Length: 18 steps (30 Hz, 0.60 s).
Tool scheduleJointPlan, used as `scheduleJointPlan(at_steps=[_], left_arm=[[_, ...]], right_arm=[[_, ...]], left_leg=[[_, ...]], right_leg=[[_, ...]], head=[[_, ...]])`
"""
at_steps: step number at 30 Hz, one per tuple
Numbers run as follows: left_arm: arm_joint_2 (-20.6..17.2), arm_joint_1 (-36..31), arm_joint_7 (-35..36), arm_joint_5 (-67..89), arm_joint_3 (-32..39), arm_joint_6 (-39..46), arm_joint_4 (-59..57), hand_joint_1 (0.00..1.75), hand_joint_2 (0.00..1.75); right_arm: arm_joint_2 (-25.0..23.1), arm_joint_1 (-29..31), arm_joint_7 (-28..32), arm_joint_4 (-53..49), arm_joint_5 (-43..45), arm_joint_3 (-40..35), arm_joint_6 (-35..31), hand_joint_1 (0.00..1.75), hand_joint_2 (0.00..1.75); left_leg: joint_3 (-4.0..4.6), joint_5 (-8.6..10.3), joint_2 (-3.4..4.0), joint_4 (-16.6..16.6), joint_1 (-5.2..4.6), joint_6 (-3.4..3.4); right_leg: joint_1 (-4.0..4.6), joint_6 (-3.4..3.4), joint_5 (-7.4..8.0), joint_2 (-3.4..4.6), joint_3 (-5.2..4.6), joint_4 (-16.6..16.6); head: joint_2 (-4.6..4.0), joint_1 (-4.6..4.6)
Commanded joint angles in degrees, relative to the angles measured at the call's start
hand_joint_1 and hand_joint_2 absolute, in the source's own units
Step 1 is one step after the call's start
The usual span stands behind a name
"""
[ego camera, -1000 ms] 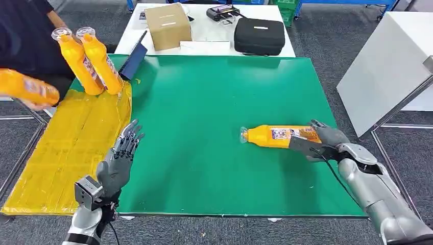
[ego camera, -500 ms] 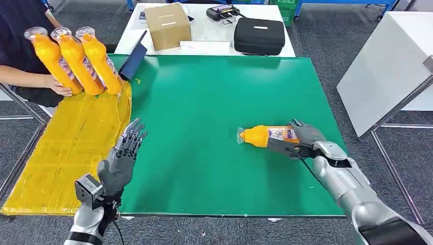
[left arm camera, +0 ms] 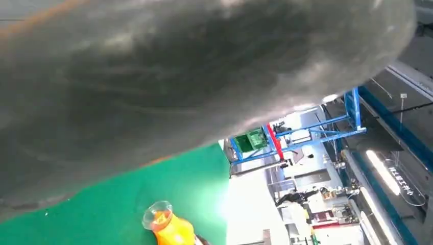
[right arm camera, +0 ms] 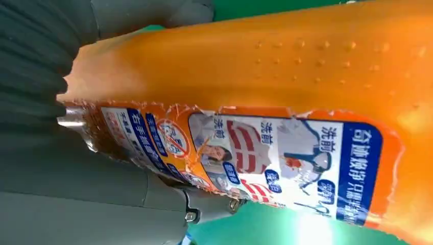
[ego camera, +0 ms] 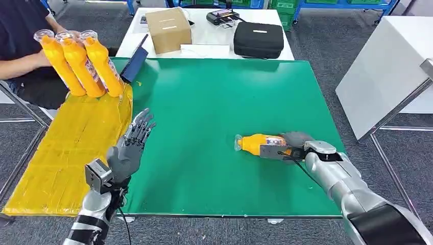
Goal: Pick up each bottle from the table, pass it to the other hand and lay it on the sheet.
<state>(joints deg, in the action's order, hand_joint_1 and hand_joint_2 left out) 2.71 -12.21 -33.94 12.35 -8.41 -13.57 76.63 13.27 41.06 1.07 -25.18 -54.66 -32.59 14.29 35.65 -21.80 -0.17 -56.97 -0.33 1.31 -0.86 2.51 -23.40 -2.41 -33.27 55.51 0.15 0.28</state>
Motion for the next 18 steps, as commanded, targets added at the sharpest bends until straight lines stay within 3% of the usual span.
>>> scheduleJointPlan(at_steps=[1, 3, 5, 6, 8, 9, 11, 18], left_arm=[[-0.2, -2.0, -0.1, -0.1, -1.5, 0.5, -4.4, 0.00, 0.00], [-0.3, -0.1, 0.9, -1.0, 0.0, 0.6, -2.6, 0.00, 0.00], [-1.1, 3.9, 2.6, -3.5, 2.4, -1.1, 1.5, 0.00, 0.00], [-1.3, 5.0, 2.6, -3.8, 3.0, -1.6, 2.7, 0.00, 0.00], [-0.8, 7.1, 4.1, -6.9, 5.0, -4.3, 4.2, 0.00, 0.00], [-0.8, 7.7, 4.6, -8.6, 5.5, -5.8, 4.6, 0.00, 0.00], [-0.5, 7.7, 5.4, -10.3, 5.6, -6.7, 4.7, 0.00, 0.00], [-0.2, 7.3, 6.0, -10.7, 5.5, -6.7, 4.6, 0.00, 0.00]], right_arm=[[-0.8, -5.1, -2.4, 5.9, 2.0, -0.9, 0.2, 1.75, 1.75], [-3.6, -4.5, -3.2, 4.8, 7.1, 5.4, -6.7, 1.75, 1.75], [-7.1, -4.8, 3.0, -1.5, 15.1, 13.8, -15.0, 1.75, 1.75], [-7.3, -5.0, 1.9, -3.9, 15.2, 13.8, -14.2, 1.75, 1.75], [-8.7, -8.9, 6.9, -14.8, 22.6, 19.3, -16.2, 1.75, 1.75], [-8.9, -10.8, 7.6, -21.5, 29.6, 21.7, -11.3, 1.75, 1.75], [-9.0, -13.3, 7.4, -29.7, 36.4, 23.2, -9.5, 1.75, 1.75], [-8.9, -13.8, 7.2, -30.5, 37.3, 23.3, -9.5, 1.75, 1.75]], left_leg=[[-0.21, 0.02, -0.33, 0.1, 0.14, -0.10], [-0.30, -0.02, -0.22, 0.1, 0.14, -0.11], [-0.30, -0.06, 0.02, 0.1, 0.13, -0.12], [-0.29, -0.10, 0.24, 0.1, 0.10, -0.11], [-0.21, -0.13, 0.43, 0.1, 0.07, -0.10], [-0.20, -0.16, 0.47, 0.0, 0.09, -0.09], [-0.14, -0.24, 0.98, 0.0, 0.09, -0.19], [0.53, 0.12, 0.32, 0.0, 0.07, -0.19]], right_leg=[[0.12, -0.06, -0.08, -0.19, 0.39, -0.2], [0.12, -0.09, -0.09, -0.07, 0.47, -0.2], [0.11, -0.09, -0.05, 0.17, 0.42, -0.2], [0.10, -0.05, -0.01, 0.37, 0.37, -0.2], [0.10, 0.01, 0.07, 0.56, 0.90, -0.1], [0.12, -0.08, 0.16, 0.55, 0.87, -0.1], [0.12, -0.17, 0.17, 1.10, 0.63, 0.0], [0.10, -0.18, 0.19, 0.33, 0.06, 0.1]], head=[[0.00, 0.02], [0.00, 0.00], [0.00, 0.00], [0.00, 0.00], [0.00, 0.00], [0.00, -0.02], [0.00, 0.00], [0.00, 0.00]])
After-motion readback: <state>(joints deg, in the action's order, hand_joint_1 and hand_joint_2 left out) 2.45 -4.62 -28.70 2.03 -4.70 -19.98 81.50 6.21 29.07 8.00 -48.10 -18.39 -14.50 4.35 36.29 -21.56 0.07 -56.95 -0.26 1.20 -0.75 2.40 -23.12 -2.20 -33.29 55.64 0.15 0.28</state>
